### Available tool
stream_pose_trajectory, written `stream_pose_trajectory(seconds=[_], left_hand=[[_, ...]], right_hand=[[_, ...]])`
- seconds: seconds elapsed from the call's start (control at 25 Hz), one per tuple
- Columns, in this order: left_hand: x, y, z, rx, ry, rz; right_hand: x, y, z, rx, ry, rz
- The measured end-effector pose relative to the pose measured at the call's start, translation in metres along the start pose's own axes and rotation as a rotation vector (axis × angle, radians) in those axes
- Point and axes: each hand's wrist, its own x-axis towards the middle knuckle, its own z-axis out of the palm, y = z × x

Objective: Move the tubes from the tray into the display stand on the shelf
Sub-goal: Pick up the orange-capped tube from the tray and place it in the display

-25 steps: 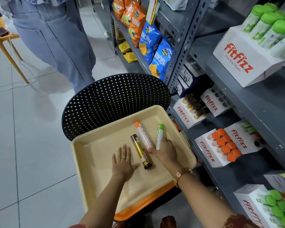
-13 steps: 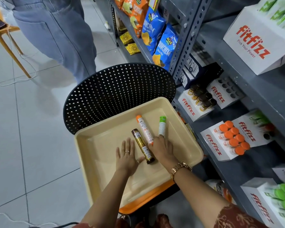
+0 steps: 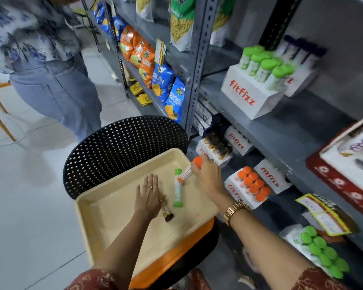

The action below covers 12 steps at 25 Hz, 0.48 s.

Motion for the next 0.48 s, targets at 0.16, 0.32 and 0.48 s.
stream_pose_trajectory(seconds=[0.16, 0.32, 0.48], left_hand=[[0.006, 0.051, -0.041, 0.016, 0.109, 0.114], [0.012, 0.118, -0.086, -0.016, 0.268, 0.331], [0.014, 0.191, -0.123, -0.082, 0.442, 0.572]], right_hand=[[-0.008, 0.003, -0.074, 0.086, 0.199, -0.017], [-0.026, 0.007, -0.148, 0.104, 0.399, -0.020], [-0.054, 0.019, -0.218, 0.016, 0.592, -0.025]])
